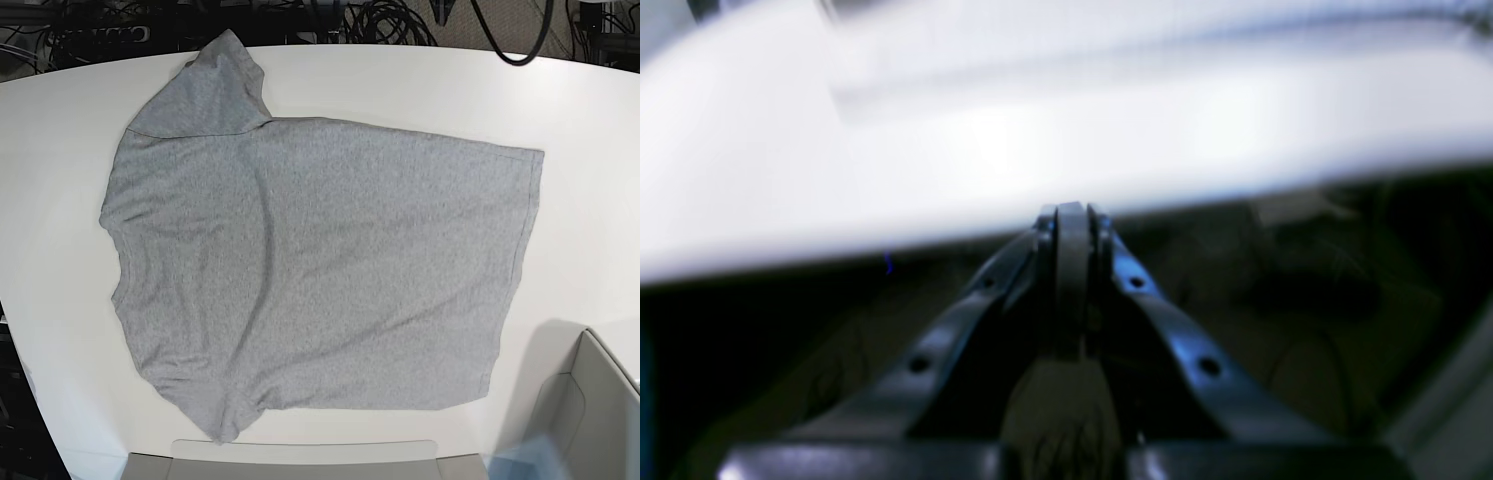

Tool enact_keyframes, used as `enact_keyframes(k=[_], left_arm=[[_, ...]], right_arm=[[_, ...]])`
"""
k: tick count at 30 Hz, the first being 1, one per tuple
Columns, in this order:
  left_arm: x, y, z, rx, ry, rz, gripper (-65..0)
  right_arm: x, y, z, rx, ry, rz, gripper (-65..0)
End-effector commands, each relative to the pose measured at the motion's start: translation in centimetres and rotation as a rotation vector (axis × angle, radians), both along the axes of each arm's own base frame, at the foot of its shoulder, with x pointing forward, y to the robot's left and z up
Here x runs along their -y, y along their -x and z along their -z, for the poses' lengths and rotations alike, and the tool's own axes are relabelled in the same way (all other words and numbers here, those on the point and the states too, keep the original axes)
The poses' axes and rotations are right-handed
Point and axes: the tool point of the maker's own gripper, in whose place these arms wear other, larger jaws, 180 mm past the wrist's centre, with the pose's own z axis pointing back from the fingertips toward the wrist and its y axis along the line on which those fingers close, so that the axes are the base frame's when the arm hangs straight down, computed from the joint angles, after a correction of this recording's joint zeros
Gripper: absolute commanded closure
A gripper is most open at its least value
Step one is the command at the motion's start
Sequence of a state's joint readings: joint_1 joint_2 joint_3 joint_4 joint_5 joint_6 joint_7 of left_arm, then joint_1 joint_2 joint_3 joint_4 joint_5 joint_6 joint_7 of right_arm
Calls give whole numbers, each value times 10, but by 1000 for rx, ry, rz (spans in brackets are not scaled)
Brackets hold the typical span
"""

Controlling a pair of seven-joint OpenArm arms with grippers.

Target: Fold the T-shirt properly

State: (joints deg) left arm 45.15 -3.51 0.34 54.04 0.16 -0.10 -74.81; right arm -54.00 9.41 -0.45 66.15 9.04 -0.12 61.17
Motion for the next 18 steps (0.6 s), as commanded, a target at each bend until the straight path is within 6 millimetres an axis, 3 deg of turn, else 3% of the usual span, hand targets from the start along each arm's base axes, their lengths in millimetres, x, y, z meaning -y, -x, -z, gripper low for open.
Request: enact_keyframes(k=[1, 9, 13, 18], left_arm=[[0, 1, -14, 48, -7, 3, 0], [-1, -16, -34, 134, -14, 9, -106], [0, -19, -38, 148, -16, 10, -120], [-5, -19, -38, 146, -28, 26, -124]], right_arm=[[3, 2, -15, 20, -14, 9, -35], [12, -56, -74, 32, -192, 94, -223], [14, -70, -62, -100, -279, 101, -252], [18, -67, -36, -249, -382, 159, -283]])
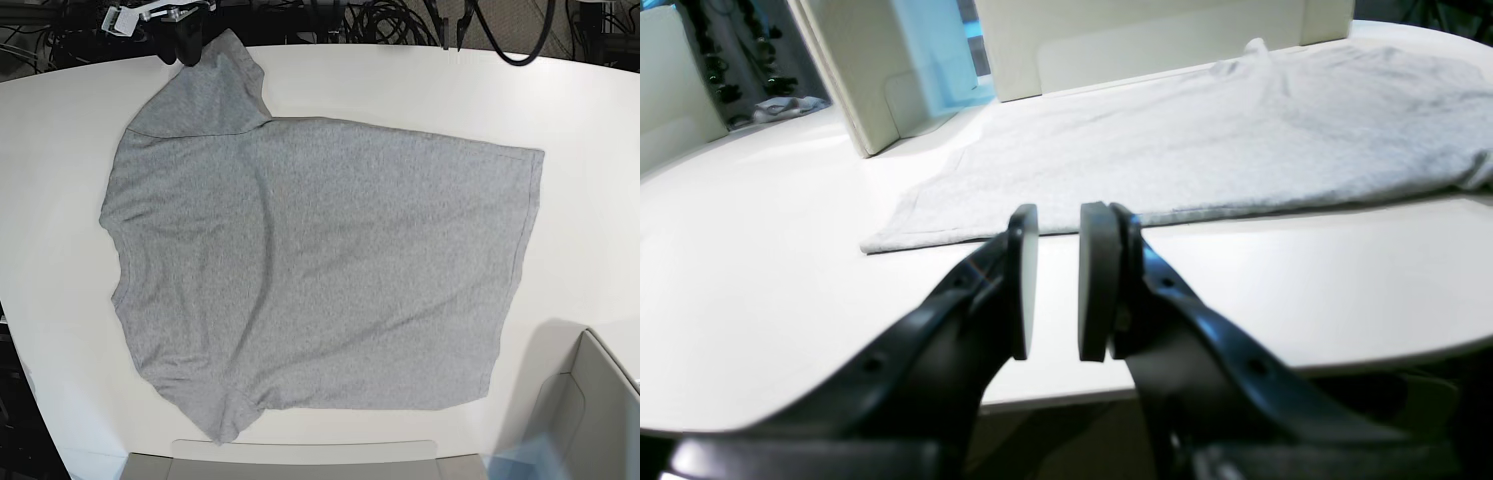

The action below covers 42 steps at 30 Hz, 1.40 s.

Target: Fold the T-shirt properly

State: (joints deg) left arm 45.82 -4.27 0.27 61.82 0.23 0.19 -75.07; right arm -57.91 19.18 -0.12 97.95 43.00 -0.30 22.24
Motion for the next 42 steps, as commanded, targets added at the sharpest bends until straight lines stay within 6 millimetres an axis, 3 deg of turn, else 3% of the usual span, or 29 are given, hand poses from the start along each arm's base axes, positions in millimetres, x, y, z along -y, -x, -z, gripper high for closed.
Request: enact_keyframes(k=[1, 14, 19, 27, 35, 42], left_arm=[[-3, 6, -6, 16, -11, 8, -128], [-4, 12, -6, 1, -14, 12, -137], [-5, 12, -8, 4, -15, 9, -137], [-6, -6, -36, 49, -17, 5, -137], [-47, -40, -51, -43, 158, -121, -184], [-75, -74, -32, -331, 528, -193, -221]], right_arm=[[3, 4, -1, -2, -4, 8, -287], [9, -8, 20, -12, 9, 16, -289], [-3, -9, 36, -89, -13, -40, -289], [-15, -12, 34, -92, -49, -34, -289], [-17, -2, 35, -112, -53, -34, -289], [-15, -2, 35, -113, -46, -40, -289]])
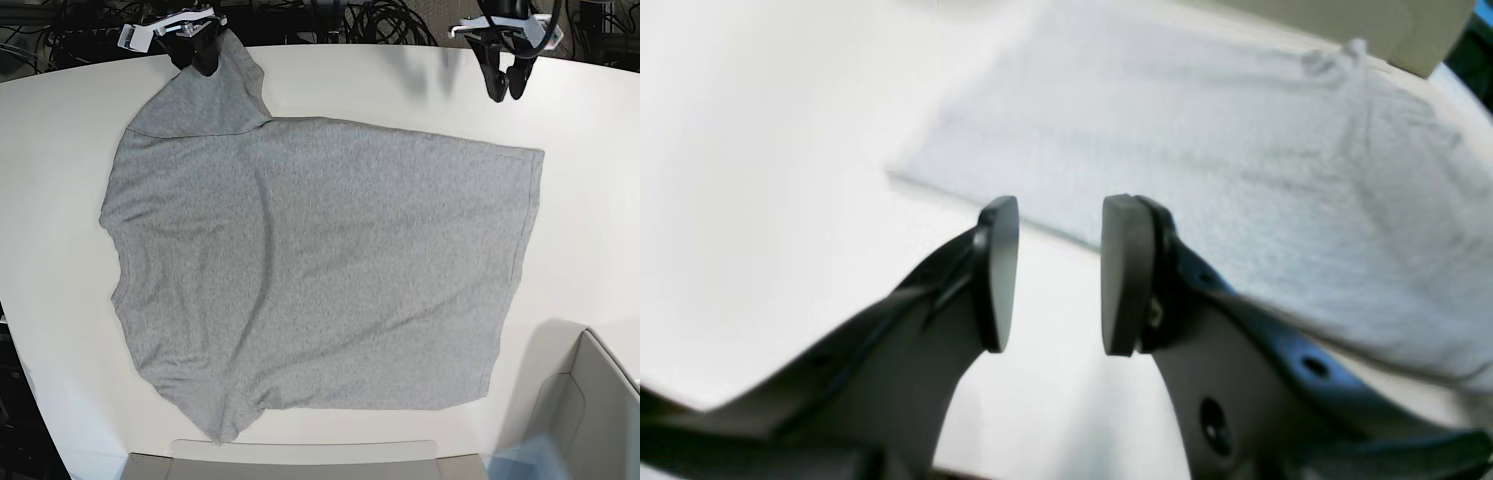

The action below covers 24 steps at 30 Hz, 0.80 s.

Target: Fold the T-shirt properly

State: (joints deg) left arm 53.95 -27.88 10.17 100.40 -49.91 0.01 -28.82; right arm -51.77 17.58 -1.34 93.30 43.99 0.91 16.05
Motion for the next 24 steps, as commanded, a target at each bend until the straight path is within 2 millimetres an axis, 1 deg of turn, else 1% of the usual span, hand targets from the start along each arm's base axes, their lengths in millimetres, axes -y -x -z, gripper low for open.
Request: enact_keyframes(k=[1, 4, 7, 9, 14, 18, 21, 22, 24], left_arm=[[-9, -12, -5, 12, 41, -26, -221], [-26, -31, 10, -84, 195, -69, -222], [-33, -44, 20, -175, 311, -75, -222], [-40, -51, 25, -199, 351, -96, -222], [-63, -60, 38, -199, 308, -136, -222], [-75, -57, 47, -217, 285, -161, -222], [-88, -47, 58, -250, 257, -190, -222], [-93, -47, 61, -253, 250, -199, -222], [-94, -54, 65, -263, 254, -194, -222]], right_arm=[[0, 11, 6, -51, 4, -9, -289], [0, 11, 6, -51, 5, -10, -289], [0, 11, 6, -51, 4, -9, -289], [1, 10, 6, -50, 7, -8, -289], [1, 10, 6, -50, 7, -8, -289], [2, 10, 6, -49, 9, -6, -289], [3, 10, 6, -48, 12, -7, -289], [3, 10, 6, -48, 13, -8, -289], [3, 10, 6, -48, 13, -8, -289]])
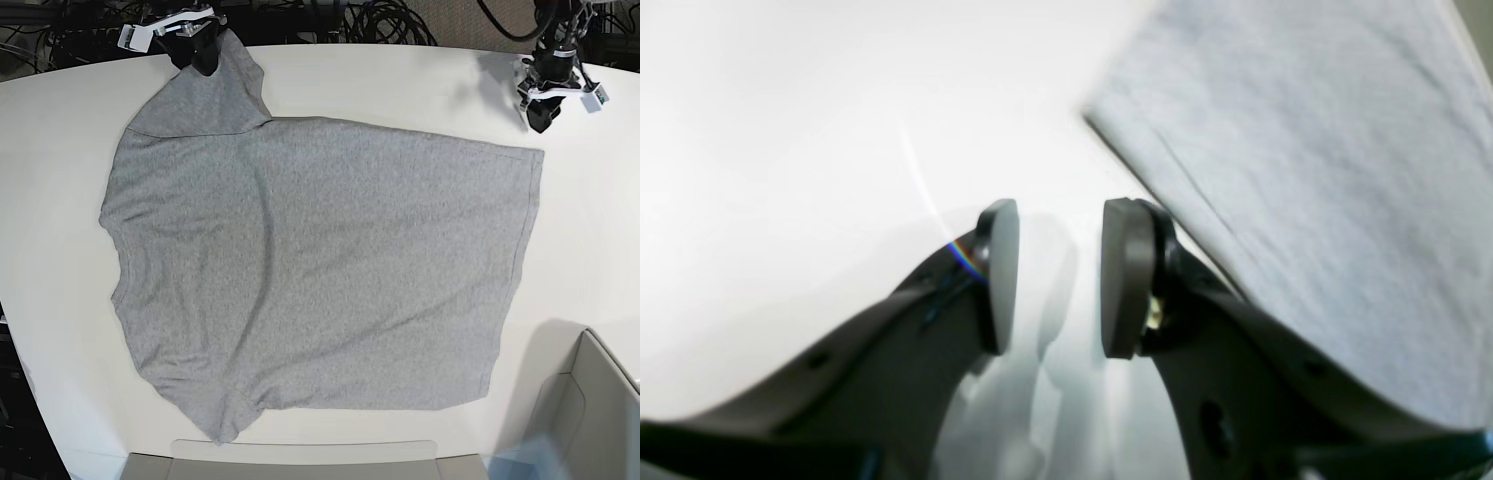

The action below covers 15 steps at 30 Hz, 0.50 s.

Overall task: Fold the T-shirt properly
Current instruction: 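Reach the left gripper to the other shoulder corner and grasp it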

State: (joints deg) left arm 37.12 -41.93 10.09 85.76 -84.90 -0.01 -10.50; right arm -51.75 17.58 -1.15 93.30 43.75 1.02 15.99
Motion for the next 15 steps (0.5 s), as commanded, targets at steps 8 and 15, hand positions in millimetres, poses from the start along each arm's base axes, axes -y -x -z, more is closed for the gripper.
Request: enact_keyframes(k=[8, 15], left_arm=[[-22, -26, 20, -146, 110, 14, -222], [-10, -31, 41, -271, 298, 21, -222]], right_arm=[[2, 10, 6, -50, 9, -5, -289], [1, 10, 6, -50, 6, -7, -289]])
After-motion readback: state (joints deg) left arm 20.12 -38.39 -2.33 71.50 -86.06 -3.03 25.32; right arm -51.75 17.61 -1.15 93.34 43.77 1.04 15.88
